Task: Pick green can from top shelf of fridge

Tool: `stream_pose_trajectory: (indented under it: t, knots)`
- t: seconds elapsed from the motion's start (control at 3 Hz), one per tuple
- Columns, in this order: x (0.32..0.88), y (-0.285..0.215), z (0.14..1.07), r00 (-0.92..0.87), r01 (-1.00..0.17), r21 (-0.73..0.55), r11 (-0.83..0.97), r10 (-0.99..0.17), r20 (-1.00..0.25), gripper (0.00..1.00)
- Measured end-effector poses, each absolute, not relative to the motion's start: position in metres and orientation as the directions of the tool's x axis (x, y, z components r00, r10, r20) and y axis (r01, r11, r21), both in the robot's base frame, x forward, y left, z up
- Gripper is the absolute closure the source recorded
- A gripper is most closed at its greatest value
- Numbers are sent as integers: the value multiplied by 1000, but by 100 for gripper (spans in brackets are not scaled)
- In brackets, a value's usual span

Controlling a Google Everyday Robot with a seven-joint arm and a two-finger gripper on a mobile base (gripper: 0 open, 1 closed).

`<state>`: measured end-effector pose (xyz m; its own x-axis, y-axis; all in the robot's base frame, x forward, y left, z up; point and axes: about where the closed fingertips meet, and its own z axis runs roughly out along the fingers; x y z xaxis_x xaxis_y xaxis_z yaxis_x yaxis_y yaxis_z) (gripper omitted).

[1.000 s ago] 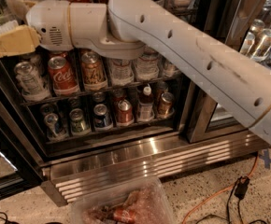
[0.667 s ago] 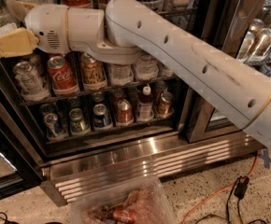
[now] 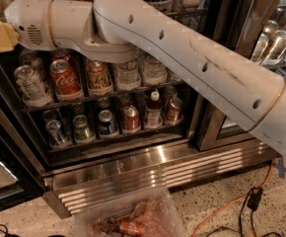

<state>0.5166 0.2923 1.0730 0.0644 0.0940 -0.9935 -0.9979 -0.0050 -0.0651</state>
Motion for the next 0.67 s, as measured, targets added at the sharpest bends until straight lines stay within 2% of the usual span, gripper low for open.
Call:
stream_pose_trajectory:
  t: [0.33, 0.67]
  knots:
    - [511, 309, 1076, 85, -996, -86, 34, -9, -996, 0]
    - [517, 305, 1071, 60, -991, -68, 111, -72, -996, 0]
